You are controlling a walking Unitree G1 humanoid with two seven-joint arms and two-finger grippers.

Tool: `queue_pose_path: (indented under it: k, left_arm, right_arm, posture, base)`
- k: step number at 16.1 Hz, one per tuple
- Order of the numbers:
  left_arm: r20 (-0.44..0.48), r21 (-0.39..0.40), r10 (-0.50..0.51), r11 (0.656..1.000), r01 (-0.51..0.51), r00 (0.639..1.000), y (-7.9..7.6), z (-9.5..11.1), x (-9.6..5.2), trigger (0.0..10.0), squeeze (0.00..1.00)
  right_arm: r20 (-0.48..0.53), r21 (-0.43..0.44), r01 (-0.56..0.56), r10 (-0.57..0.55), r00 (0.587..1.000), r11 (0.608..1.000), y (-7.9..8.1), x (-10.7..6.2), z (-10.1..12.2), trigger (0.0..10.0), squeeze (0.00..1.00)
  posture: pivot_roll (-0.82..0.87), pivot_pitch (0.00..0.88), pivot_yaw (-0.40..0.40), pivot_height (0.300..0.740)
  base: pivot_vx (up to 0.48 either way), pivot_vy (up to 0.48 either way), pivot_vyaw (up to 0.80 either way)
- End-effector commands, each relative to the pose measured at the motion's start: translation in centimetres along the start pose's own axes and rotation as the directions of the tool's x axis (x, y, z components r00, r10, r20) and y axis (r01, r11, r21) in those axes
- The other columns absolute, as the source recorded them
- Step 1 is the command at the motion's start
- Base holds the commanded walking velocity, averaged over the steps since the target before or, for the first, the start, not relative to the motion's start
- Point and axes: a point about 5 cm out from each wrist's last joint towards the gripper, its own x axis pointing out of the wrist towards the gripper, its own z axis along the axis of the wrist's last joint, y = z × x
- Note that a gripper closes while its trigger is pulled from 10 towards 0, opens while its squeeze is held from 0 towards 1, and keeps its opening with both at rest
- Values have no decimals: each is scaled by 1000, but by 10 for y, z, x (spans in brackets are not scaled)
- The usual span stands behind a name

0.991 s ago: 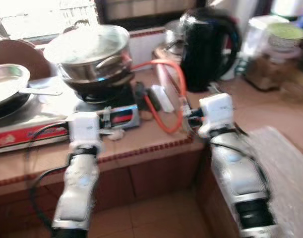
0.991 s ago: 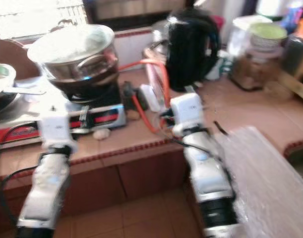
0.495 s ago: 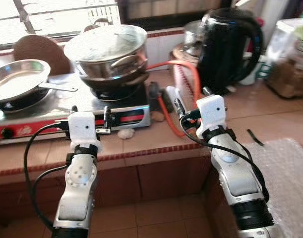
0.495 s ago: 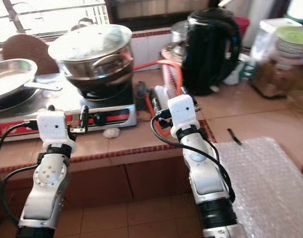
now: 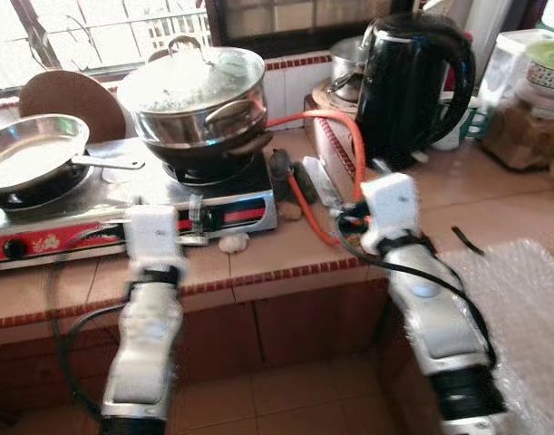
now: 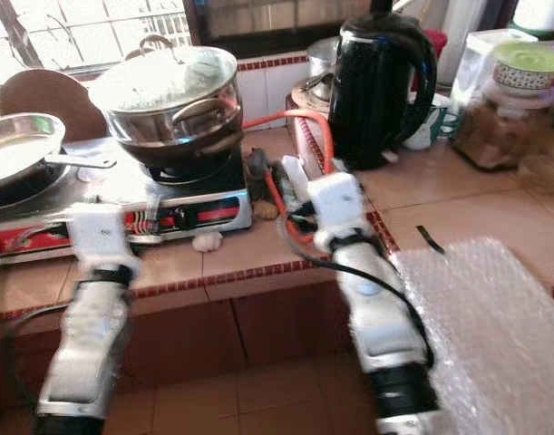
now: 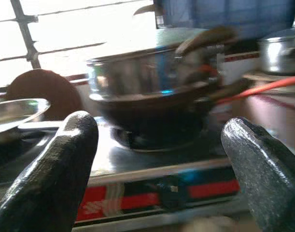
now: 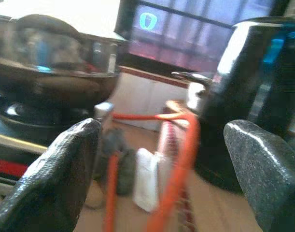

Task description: Kitchen organization

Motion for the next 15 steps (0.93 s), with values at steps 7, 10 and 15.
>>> queue_pose_path:
  k: [7,10,15]
  left_arm:
    - [-12,18,5,1000,-4,1000,5,-2,1,10000,0]
    - [-13,18,3,1000,-3,1000,4,-2,1,10000,0]
    - [-20,7,1,1000,-1,1000,4,-3,2,10000,0]
  right_arm:
    - [20,11,-17,17,1000,1000,6,2,5,10000,0]
    - [18,13,-15,15,1000,1000,6,2,4,10000,0]
    - [16,15,-16,16,1000,1000,7,2,4,10000,0]
  posture:
    - [-224,13,51,740]
    - [-224,13,51,740]
    - [-223,18,53,740]
  base:
    - [-268,396,0]
    - [-274,398,0]
    - [-218,376,0]
